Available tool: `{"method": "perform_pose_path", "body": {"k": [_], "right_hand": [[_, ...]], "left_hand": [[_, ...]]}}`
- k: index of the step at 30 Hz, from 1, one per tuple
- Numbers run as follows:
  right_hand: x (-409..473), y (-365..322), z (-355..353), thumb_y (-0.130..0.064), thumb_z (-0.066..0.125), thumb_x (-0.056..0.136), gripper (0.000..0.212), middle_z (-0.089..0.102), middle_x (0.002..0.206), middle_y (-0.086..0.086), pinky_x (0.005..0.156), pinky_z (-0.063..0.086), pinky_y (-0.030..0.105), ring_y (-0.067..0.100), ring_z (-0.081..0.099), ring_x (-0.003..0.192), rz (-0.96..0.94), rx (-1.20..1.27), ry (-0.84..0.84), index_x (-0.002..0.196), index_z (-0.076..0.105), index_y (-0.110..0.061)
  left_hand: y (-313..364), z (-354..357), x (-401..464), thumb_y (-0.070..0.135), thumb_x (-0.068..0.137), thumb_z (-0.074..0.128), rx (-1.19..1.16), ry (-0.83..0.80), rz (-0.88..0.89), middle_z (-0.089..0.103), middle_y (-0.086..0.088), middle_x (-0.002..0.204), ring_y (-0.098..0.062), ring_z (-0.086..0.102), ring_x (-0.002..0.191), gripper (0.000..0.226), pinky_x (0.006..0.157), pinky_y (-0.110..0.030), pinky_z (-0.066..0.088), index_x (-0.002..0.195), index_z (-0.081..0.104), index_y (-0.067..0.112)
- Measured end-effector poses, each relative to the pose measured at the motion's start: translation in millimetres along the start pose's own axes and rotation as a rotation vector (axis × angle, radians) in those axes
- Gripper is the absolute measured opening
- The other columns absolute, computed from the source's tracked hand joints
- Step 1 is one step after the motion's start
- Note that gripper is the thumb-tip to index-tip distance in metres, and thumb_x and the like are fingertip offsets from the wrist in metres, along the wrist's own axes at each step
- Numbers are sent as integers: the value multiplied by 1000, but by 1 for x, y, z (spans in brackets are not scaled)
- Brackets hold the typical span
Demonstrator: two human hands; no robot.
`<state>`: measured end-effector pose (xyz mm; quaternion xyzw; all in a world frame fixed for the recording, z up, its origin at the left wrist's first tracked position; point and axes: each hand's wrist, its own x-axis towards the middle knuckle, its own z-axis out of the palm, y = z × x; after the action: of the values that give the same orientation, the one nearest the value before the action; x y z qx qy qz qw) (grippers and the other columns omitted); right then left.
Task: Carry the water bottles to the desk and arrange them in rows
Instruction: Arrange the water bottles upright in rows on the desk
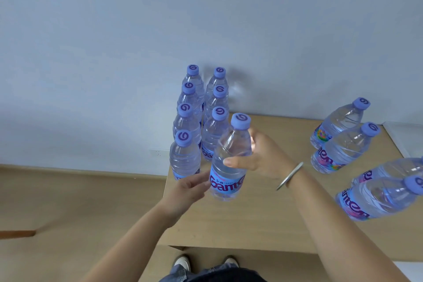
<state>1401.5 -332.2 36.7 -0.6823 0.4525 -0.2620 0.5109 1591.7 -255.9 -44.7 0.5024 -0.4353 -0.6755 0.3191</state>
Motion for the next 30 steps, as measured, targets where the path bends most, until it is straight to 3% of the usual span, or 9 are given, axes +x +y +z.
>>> {"method": "perform_pose_path", "body": {"k": [3,6,9,13,17,23,26,30], "right_hand": [[5,14,10,-31,83,58,45,71,90,-21,73,49,12,-5,66,86,31,-21,24,96,58,-32],[11,21,18,-32,83,57,52,71,97,-12,81,53,25,2,67,91,54,-24,48,102,59,-25],[15,26,24,-28,83,59,53,70,102,-9,85,52,29,5,66,95,65,-5,32,106,59,-25],[15,32,29,-17,84,64,53,70,103,-11,81,50,17,0,66,95,76,18,20,110,58,-24],[13,34,31,-14,83,65,52,69,101,-15,73,47,7,-4,65,91,81,20,42,107,57,-28],[12,34,36,-15,84,64,51,68,98,-21,71,45,4,-10,63,89,91,9,59,103,57,-34],[13,36,39,-16,84,63,49,68,97,-21,71,45,3,-11,62,89,94,-9,54,99,57,-35],[14,38,41,-23,85,60,47,66,91,-25,70,44,3,-13,61,85,88,-66,77,93,56,-40]], "left_hand": [[-11,3,2,2,94,46,133,96,58,57,15,129,2,52,118,46,101,-17,39,134,49,26],[-21,6,5,-3,90,46,148,167,44,51,14,135,-3,47,124,56,105,-28,37,136,42,29],[-26,11,9,1,88,52,157,194,33,47,18,135,-5,43,126,60,96,-25,36,136,37,35],[-31,19,15,7,86,56,143,246,4,46,17,135,-12,43,127,62,105,-37,38,138,35,33],[-35,27,18,9,85,54,139,277,-24,45,20,125,-7,41,121,63,95,-28,36,137,30,36],[-42,29,19,3,86,51,132,326,-46,41,11,139,-11,37,128,67,105,-35,34,144,26,27],[-44,28,20,1,85,51,113,340,-49,44,11,137,-9,39,123,64,101,-32,35,140,32,27],[-45,28,22,3,87,52,82,350,-94,37,18,124,-13,36,131,63,93,-28,33,141,30,26]]}}
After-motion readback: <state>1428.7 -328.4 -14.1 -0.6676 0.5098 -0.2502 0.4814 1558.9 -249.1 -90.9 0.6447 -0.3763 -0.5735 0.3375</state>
